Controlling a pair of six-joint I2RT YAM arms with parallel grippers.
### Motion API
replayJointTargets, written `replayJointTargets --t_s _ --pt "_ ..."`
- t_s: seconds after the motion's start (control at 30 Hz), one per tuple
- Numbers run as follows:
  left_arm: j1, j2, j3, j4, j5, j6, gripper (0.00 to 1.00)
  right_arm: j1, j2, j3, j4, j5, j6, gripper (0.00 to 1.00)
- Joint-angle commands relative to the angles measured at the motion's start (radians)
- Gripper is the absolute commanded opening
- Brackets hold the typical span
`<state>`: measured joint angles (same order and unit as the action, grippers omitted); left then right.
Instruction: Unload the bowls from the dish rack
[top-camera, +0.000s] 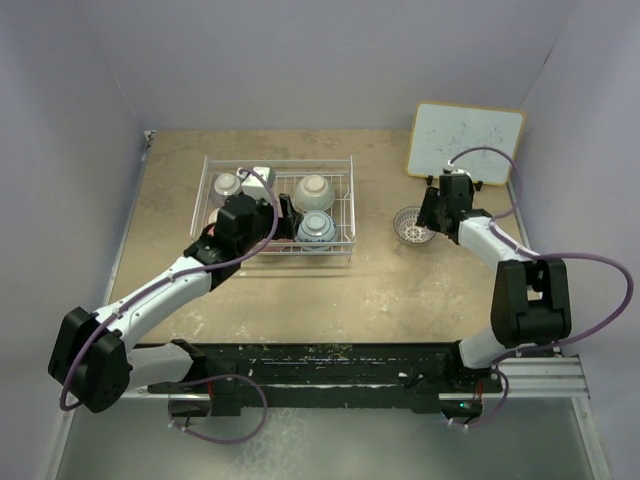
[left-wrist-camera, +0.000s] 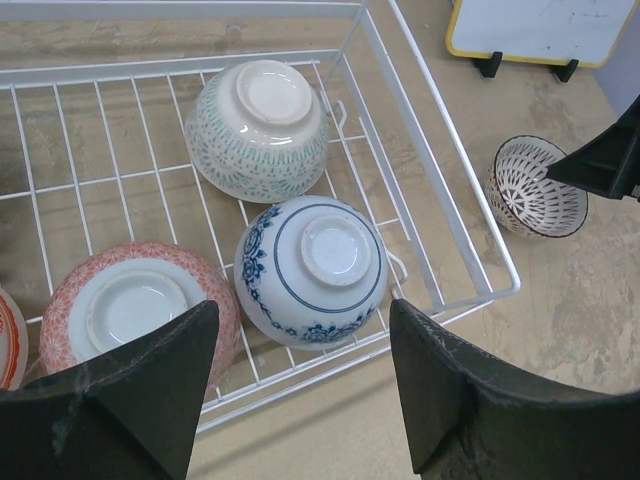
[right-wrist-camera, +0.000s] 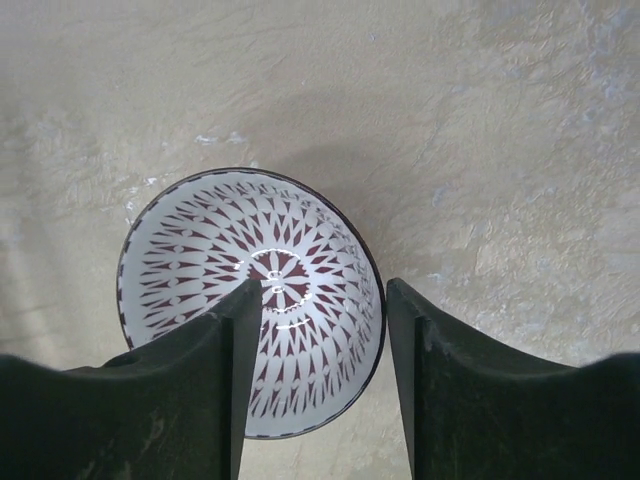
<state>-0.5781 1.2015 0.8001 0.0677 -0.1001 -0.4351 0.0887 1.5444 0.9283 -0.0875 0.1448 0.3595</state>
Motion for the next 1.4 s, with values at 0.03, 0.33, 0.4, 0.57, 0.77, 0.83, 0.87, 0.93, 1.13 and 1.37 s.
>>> replayJointTargets --t_s 0.03,0.33,0.4,0.57,0.77,0.83,0.87,0.93,1.13,1.37 --pt "0.005 0.02 0.0 0.094 0.008 0.011 0.73 0.003 -0.087 0.013 0.019 0.034 0.005 0.6" --pt "0.004 0.128 0.058 0.187 -0.048 0.145 0.8 0.003 -0.214 0.021 -0.022 0.073 -0.016 0.63" --pt "0.004 0.175 0.088 0.24 -0.057 0.201 0.84 0.003 -0.242 0.016 -0.009 0.064 -0.021 0.63" --pt "0.004 0.317 0.106 0.504 -0.038 0.307 0.94 0.003 -0.271 0.011 0.032 0.039 -0.026 0.63" --pt "0.005 0.486 0.158 0.713 0.028 0.414 0.99 0.003 -0.269 -0.009 0.024 0.012 -0.02 0.63" --pt "0.005 0.546 0.166 0.793 0.04 0.452 0.99 0.003 -0.266 -0.016 0.025 0.0 -0.025 0.63" --pt "0.005 0.565 0.16 0.843 0.037 0.465 0.99 0.003 -0.265 -0.018 0.028 0.006 -0.027 0.63" --pt "0.004 0.605 0.159 0.922 0.037 0.507 0.99 0.003 -0.262 -0.022 0.028 0.016 -0.032 0.63" --pt "0.006 0.692 0.204 0.962 0.038 0.534 1.0 0.003 -0.258 -0.027 0.033 0.019 -0.033 0.64" --pt "0.026 0.746 0.251 0.956 0.027 0.479 0.91 0.003 -0.251 -0.028 0.032 0.03 -0.037 0.64"
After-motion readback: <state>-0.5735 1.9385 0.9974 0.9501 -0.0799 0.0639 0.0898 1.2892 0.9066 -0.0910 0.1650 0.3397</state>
